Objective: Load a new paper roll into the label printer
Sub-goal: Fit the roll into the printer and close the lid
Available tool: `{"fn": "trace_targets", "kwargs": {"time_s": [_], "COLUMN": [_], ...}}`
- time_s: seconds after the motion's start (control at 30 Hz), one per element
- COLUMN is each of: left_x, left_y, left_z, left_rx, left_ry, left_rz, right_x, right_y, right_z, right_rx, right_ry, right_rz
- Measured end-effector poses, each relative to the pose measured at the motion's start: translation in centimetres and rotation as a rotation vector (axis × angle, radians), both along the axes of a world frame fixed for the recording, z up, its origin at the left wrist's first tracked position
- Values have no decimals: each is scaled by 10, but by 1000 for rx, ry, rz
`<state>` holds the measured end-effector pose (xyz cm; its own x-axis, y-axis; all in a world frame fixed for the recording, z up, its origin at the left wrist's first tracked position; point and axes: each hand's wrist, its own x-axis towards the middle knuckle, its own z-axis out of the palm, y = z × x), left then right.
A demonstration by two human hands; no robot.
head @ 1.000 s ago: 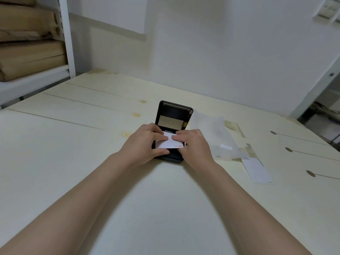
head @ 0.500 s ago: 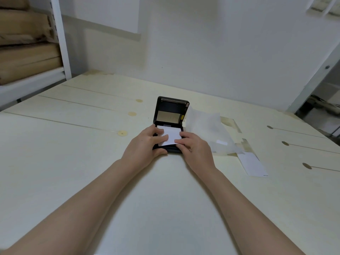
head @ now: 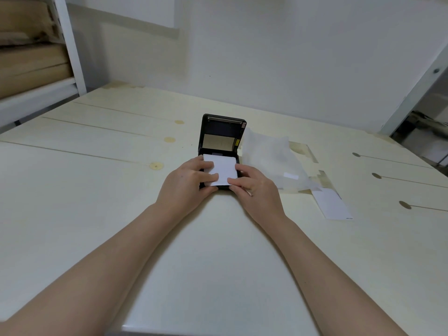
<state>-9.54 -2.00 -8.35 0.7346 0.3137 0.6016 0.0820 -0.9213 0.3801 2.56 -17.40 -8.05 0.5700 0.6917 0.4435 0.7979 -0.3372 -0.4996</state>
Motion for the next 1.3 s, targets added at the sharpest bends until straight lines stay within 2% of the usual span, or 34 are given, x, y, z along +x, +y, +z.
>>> {"fn": "trace_targets", "kwargs": {"time_s": [0.17, 0.37, 0.53, 0.63, 0.77, 0.9, 1.0, 1.13, 1.3], "left_x": [0, -1, -9, -7, -1, 0, 1, 3, 4], "left_y": [1, -1, -2, 1, 4, 4, 2, 0, 2], "left_z": [0, 2, 5, 7, 5, 7, 7, 7, 7], "left_rx": [67, 29, -163, -277, -300, -355, -381, -409, -410], "left_ry": [10, -14, 75, 63, 71, 61, 58, 13, -21], "left_rz": [14, -9, -41, -26, 2, 23, 44, 67, 154], "right_x": [-3, -7, -6, -4, -2, 4, 17, 33, 31], "right_y": [-2, -4, -5, -7, -5, 14, 32, 51, 55], "right_z": [0, 1, 1, 3, 11, 35, 61, 80, 78], "right_rx": [12, 16, 12, 4, -16, 200, 275, 260, 327], "right_ry": [-6, -3, 23, 72, 123, 54, 218, 495, 386], "right_rz": [4, 4, 16, 28, 11, -115, -145, 0, -20]}}
